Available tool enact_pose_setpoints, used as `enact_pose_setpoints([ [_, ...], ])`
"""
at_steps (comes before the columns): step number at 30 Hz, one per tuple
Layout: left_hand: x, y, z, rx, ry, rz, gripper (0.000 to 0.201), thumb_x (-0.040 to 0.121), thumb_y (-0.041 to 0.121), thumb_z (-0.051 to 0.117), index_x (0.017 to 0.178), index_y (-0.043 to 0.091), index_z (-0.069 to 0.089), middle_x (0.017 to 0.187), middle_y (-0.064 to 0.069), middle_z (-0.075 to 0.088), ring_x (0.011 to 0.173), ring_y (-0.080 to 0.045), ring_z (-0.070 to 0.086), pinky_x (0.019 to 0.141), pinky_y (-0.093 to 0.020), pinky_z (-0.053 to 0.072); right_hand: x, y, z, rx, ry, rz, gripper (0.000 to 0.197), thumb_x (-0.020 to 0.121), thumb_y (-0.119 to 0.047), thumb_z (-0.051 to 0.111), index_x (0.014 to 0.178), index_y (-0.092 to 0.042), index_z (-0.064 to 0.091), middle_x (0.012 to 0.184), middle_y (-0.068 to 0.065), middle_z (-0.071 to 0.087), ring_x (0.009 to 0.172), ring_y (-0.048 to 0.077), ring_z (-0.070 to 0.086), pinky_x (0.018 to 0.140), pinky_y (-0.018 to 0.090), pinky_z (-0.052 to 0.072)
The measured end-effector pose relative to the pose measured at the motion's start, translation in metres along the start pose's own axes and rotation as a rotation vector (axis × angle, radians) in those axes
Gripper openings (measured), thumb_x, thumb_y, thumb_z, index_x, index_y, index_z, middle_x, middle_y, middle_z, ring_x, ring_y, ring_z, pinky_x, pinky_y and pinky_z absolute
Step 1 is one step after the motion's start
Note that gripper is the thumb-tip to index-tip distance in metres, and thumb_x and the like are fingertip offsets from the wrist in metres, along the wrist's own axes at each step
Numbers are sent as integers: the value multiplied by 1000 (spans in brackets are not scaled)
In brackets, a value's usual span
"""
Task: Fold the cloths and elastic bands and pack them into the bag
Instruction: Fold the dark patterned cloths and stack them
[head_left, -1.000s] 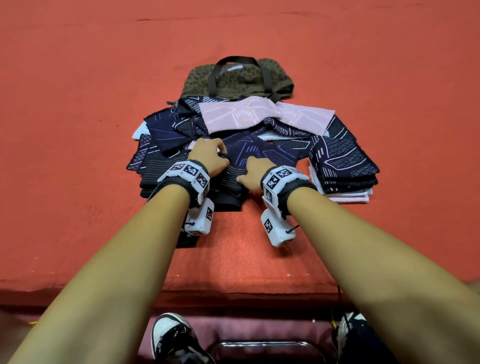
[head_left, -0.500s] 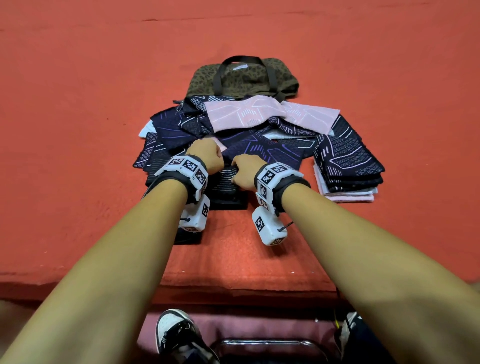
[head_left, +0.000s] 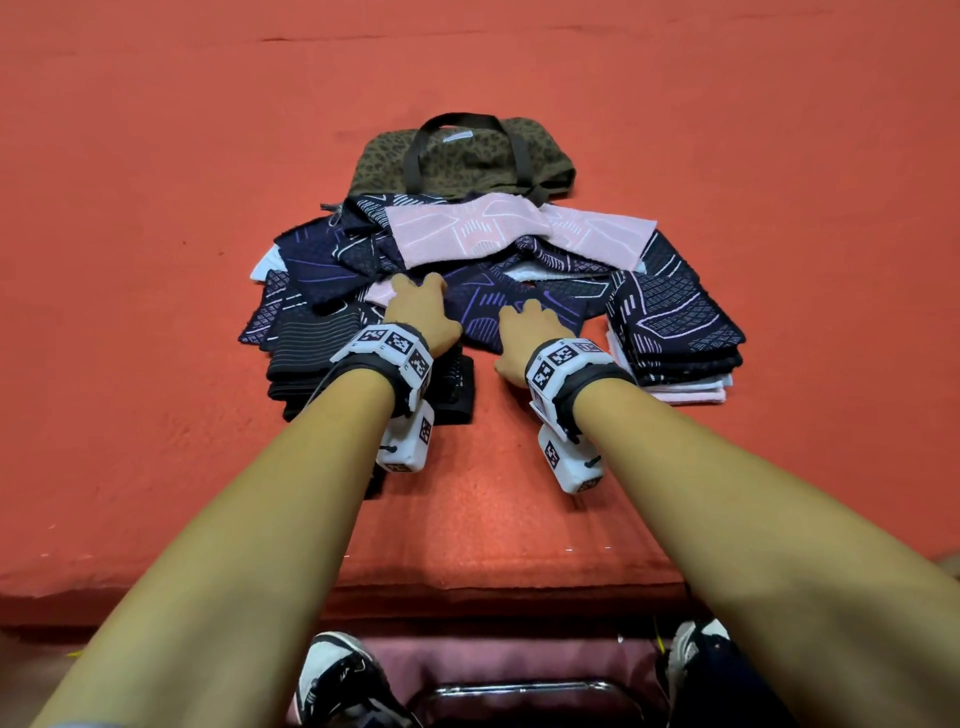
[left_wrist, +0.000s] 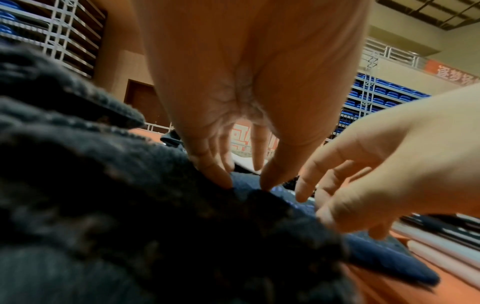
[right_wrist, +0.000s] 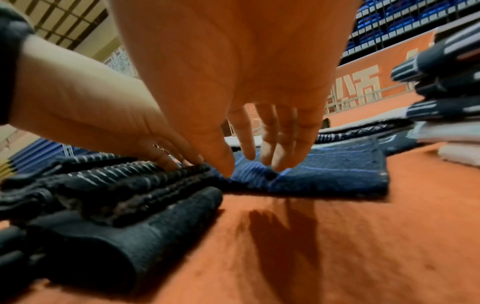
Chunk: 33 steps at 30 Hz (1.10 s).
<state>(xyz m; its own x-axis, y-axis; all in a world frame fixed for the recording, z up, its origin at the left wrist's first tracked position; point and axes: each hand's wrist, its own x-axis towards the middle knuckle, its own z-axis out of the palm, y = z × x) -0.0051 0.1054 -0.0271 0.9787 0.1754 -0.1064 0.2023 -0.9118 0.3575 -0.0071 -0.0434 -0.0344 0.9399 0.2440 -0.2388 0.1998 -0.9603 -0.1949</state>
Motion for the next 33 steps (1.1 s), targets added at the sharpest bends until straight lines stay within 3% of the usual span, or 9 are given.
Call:
enact_pose_setpoints([
  [5,3,-4,0,9,-33,22,49,86,14,62,133,14,49,126,-18,59,113,-36,57,90,-36,48,-2,14,6,-41,-60,-2,50,88,-10,59,136,-5,43,139,19,36,129,39,38,99,47,42],
  [11,-2,-3,-1,-81,4,82,48,81,4,59,127,18,55,124,-12,64,112,-32,59,93,-35,49,0,18,5,-30,-59,17,50,91,-9,58,138,-6,42,141,18,36,130,38,38,101,43,40],
  [18,-6,-1,1,-135,102,120,39,88,10,59,126,17,62,121,-8,67,114,-27,60,100,-32,44,-3,23,3,-32,-8,30,33,90,-9,57,122,-3,54,130,19,48,120,38,49,92,41,46],
  [23,-10,7,-3,-186,117,167,26,86,18,60,109,22,73,109,-4,73,103,-26,65,94,-34,49,-15,22,-12,-24,19,-35,22,92,-15,53,110,-5,59,120,12,60,103,34,58,82,37,47],
  [25,-13,11,-2,-196,87,191,23,85,19,62,104,20,76,104,-3,75,96,-23,67,88,-30,50,-25,23,-18,-38,40,-32,14,90,-18,51,101,-10,56,113,11,61,99,34,60,76,35,46],
  [28,-20,20,-1,-233,15,224,18,84,19,67,97,18,79,89,-1,74,85,-16,67,80,-24,49,-37,28,-23,-68,51,-14,10,85,-21,53,90,-14,48,112,13,62,102,35,61,75,36,47],
  [33,-36,33,13,-151,-221,263,10,81,20,72,88,18,80,83,0,76,78,-13,69,80,-23,53,-55,41,-28,-141,6,-14,9,84,-20,53,91,-15,52,115,12,63,106,35,60,77,35,44],
])
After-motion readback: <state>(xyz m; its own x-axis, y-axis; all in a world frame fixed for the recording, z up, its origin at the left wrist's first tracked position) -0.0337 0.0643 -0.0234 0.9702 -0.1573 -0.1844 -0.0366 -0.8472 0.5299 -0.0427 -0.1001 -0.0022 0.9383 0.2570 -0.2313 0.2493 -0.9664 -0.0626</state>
